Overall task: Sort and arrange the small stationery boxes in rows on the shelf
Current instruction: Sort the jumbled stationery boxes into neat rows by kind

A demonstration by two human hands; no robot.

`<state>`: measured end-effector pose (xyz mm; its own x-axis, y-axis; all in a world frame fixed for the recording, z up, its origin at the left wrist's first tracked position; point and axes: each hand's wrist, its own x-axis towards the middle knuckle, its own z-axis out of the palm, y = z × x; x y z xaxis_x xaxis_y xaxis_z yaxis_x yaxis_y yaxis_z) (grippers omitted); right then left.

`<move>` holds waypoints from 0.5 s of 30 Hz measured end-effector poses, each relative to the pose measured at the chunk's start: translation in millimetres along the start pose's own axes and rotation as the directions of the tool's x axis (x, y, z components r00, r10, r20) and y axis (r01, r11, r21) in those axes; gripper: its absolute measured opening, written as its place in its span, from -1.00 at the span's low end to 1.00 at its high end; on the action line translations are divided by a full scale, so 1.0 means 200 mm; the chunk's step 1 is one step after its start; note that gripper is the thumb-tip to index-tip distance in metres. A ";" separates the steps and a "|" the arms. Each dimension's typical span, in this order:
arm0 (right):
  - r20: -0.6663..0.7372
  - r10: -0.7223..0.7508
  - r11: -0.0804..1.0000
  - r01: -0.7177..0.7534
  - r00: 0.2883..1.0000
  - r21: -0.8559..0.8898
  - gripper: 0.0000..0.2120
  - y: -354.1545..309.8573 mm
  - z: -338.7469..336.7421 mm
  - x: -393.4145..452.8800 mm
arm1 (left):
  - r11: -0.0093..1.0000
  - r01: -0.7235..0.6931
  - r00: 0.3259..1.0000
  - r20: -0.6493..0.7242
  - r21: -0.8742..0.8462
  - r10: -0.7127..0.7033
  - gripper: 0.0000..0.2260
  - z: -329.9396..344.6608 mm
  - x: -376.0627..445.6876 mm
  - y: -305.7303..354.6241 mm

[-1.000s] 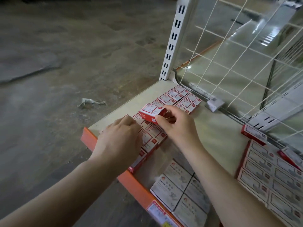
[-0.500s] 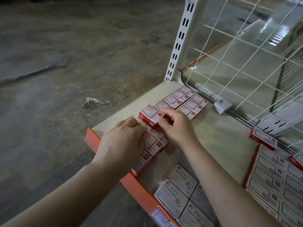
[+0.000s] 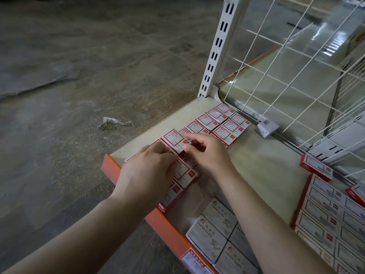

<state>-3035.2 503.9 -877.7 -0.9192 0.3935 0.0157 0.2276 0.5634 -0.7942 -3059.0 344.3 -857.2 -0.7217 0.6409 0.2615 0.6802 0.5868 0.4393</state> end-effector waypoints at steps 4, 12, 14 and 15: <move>-0.003 0.001 1.000 -0.001 1.000 0.025 -0.71 0.00 0.00 0.00 | 1.000 -0.002 1.000 0.005 -0.003 0.002 -0.83 0.00 0.00 -0.01; 0.017 0.000 1.000 0.000 1.000 0.027 -0.70 -0.01 -0.01 0.00 | 0.999 0.032 0.999 0.039 0.002 -0.032 -0.80 -0.02 0.00 0.01; 0.025 0.001 1.000 -0.001 1.000 0.018 -0.72 -0.02 -0.03 0.00 | 0.996 0.091 0.993 0.074 -0.007 -0.090 -0.81 -0.02 0.01 0.01; 0.019 0.005 1.000 -0.005 1.000 0.016 -0.72 -0.02 -0.04 -0.01 | 0.993 0.115 0.990 0.080 -0.021 -0.113 -0.80 -0.02 0.01 0.01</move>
<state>-3032.0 507.9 -869.5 -0.9241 0.3820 0.0002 0.2271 0.5498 -0.8038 -3060.5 345.1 -852.0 -0.7812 0.6083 0.1405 0.5902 0.6461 0.4841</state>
